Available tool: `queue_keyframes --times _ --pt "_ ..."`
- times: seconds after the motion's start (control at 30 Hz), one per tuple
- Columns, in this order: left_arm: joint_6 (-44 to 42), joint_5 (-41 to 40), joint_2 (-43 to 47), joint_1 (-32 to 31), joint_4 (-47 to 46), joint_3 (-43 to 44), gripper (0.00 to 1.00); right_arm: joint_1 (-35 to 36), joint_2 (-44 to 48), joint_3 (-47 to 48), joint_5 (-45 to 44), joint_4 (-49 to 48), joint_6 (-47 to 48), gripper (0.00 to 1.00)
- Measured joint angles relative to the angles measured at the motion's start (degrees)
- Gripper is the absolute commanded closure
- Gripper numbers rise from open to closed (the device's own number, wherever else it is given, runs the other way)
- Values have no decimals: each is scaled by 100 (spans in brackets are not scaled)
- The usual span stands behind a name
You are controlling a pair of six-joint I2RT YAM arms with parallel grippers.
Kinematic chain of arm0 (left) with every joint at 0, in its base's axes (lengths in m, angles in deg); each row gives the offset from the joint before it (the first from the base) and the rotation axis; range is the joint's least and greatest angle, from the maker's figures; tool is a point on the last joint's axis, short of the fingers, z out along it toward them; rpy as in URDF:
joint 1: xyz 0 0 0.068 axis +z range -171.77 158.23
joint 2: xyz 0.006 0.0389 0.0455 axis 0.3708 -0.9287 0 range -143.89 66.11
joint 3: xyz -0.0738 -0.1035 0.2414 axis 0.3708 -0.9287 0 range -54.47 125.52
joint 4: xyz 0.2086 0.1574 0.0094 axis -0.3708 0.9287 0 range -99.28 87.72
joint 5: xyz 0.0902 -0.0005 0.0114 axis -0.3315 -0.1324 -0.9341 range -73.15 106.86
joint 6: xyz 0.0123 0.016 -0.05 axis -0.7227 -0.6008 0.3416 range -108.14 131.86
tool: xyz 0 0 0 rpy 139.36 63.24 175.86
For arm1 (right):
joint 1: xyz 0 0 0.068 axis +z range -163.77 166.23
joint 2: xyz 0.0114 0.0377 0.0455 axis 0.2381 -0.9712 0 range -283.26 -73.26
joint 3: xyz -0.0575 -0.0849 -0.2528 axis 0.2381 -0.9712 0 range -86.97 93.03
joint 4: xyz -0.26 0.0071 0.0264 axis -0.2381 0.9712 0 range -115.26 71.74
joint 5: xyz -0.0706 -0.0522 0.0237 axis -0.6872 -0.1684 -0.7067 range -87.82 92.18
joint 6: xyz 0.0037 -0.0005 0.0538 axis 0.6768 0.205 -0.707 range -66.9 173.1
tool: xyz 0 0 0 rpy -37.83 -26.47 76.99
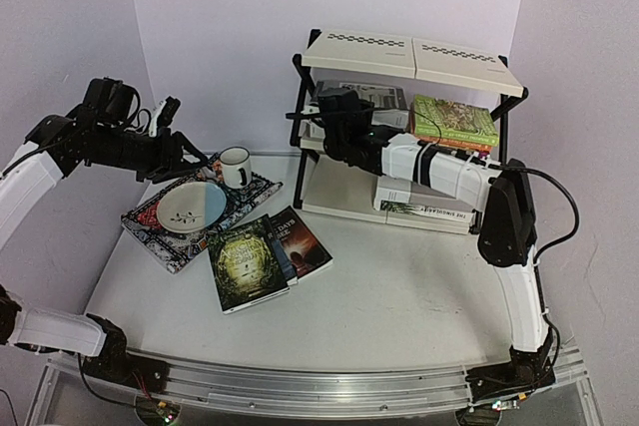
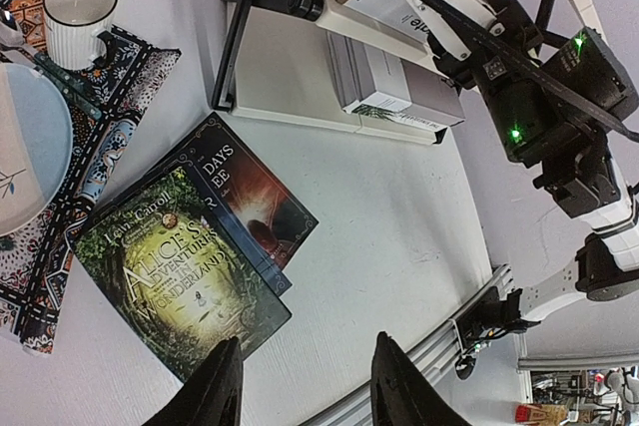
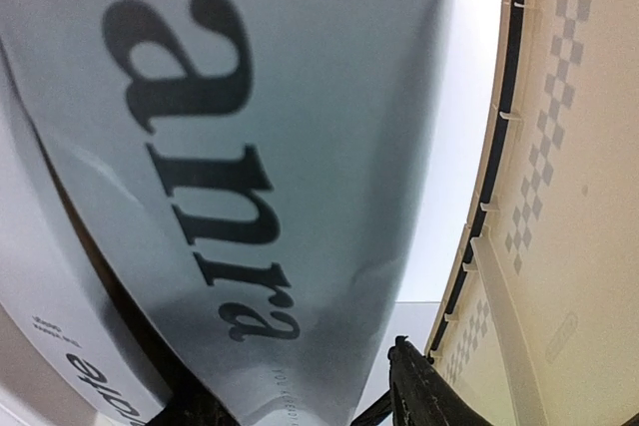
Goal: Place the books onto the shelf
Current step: Place the book on the book pile on the shelf.
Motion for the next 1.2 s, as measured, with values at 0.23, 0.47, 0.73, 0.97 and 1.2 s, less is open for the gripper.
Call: queue_keyframes --times 0.23,0.47,0.73,0.97,1.2 --pt "54 1 2 0 -4 -4 55 0 40 0 4 40 -120 44" --pt "87 14 2 0 -44 -39 55 13 46 26 7 123 -170 44" --pt "93 42 2 0 -44 -41 55 112 44 129 5 382 -181 41" --pt "95 47 2 0 -44 -52 55 137 46 221 -42 443 -215 20" --pt "98 55 4 0 -83 -113 55 175 69 291 -114 476 -345 11"
